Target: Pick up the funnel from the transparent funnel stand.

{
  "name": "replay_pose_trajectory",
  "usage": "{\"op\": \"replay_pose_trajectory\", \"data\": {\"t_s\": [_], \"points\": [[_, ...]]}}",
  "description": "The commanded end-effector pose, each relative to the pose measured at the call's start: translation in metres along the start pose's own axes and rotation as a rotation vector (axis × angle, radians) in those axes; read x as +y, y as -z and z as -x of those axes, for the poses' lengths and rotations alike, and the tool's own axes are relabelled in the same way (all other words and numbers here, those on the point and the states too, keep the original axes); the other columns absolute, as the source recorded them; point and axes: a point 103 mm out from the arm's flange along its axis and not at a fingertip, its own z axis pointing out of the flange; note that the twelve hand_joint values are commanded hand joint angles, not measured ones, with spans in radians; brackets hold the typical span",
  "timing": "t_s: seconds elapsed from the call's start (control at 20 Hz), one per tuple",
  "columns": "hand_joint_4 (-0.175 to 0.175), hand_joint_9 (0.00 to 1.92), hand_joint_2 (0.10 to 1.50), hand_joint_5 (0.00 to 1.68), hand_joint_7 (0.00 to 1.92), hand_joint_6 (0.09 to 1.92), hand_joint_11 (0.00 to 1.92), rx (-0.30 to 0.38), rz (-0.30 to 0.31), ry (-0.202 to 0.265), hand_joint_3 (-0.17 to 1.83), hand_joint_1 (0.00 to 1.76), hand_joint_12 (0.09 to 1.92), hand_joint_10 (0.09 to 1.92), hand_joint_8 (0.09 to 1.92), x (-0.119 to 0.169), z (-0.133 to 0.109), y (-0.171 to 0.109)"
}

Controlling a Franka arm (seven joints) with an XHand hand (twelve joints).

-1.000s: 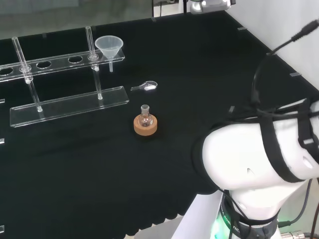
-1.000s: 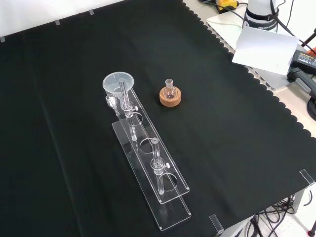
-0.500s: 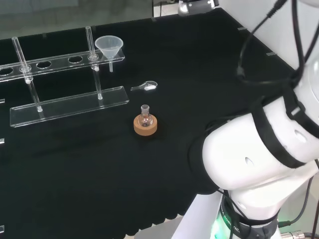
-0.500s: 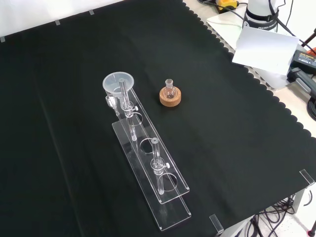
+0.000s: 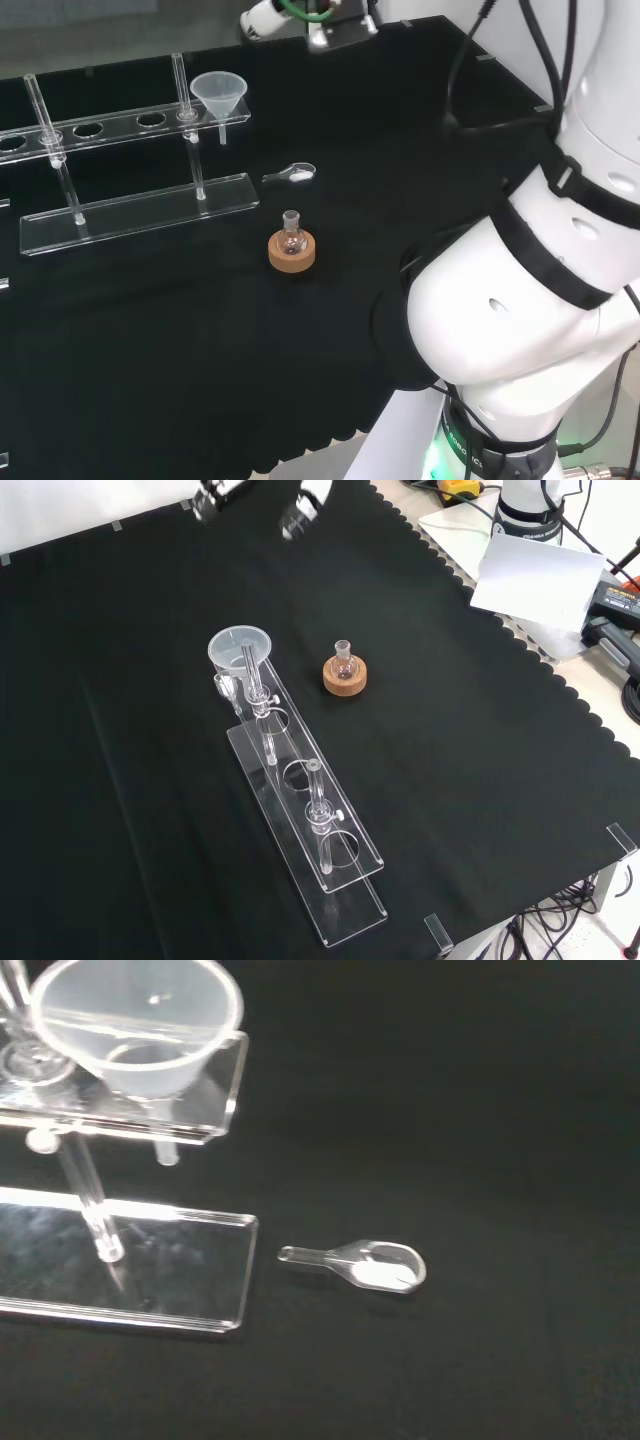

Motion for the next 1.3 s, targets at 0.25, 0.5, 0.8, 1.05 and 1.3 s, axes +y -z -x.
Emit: {"op": "replay_pose_trajectory", "data": {"t_s": [0.25,0.5,0.8,1.05,1.3], "points": [[0.017,0.11,0.79,0.10,0.00,0.09,0.05,-0.082,-0.109,0.042,0.35,0.55,1.45,0.73,0.49,0.028,-0.051,-0.005],[0.020,0.08,0.69,0.08,0.00,0.09,0.12,-0.079,-0.163,0.045,0.43,0.60,1.50,0.78,0.46,0.045,-0.059,-0.014],[0.021,0.06,0.64,0.07,0.00,0.09,0.16,-0.104,-0.187,0.072,0.46,0.62,1.54,0.84,0.48,0.062,-0.076,-0.022],[0.022,0.04,0.63,0.05,0.00,0.09,0.17,-0.112,-0.212,0.095,0.47,0.65,1.54,0.85,0.40,0.073,-0.083,-0.029],[0.032,0.03,0.63,0.03,0.00,0.09,0.17,-0.115,-0.224,0.115,0.47,0.70,1.54,0.86,0.36,0.083,-0.085,-0.038]]}}
